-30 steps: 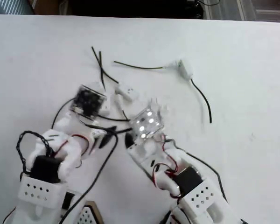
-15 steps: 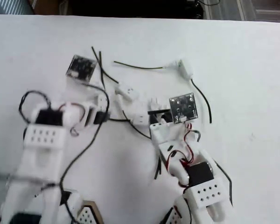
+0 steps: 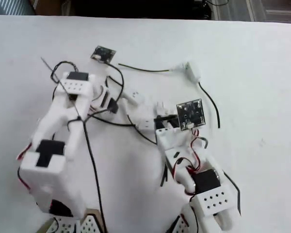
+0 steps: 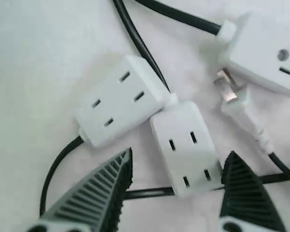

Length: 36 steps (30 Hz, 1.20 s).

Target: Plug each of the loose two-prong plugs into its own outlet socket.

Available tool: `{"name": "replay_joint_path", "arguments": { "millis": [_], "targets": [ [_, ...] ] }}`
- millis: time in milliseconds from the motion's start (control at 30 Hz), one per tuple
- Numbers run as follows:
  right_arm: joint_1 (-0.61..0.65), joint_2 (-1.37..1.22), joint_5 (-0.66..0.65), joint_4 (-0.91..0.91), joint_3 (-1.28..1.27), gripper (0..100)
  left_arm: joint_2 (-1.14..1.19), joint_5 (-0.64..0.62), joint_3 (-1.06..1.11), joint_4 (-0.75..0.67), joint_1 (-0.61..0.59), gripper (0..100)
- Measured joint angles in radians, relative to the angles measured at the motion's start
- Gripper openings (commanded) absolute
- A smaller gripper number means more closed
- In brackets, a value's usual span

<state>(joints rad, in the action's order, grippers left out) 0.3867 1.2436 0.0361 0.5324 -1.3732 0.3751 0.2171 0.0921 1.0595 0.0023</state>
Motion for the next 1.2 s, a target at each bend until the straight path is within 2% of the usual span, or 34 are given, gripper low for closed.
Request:
{"name": "replay_joint_path", "arguments": {
  "millis": [100,267,467,833,1000,1200],
  "targets": [
    [0.000,0.000,0.000,0.000,0.000,1.7,0.086,-0.003,-0.068,0.018,0.002,27],
    [0.000,0.000,0.000,0.000,0.000,1.7,0.133,0.002,-0.167,0.101,0.008,13],
    [0.000,0.000,0.000,0.000,0.000,1.7,0.127,0.002,-0.187,0.146,0.018,3],
    [-0.014,0.000,0.000,0.000,0.000,1.7,-0.226,0.091,-0.186,0.348,0.048,2],
    [-0.071,0.000,0.000,0.000,0.000,1.7,-0.370,0.098,-0.103,0.364,0.049,2],
    [-0.083,0.000,0.029,-0.020,0.000,1.7,-0.592,0.149,0.031,0.364,0.063,2]
  ]
}}
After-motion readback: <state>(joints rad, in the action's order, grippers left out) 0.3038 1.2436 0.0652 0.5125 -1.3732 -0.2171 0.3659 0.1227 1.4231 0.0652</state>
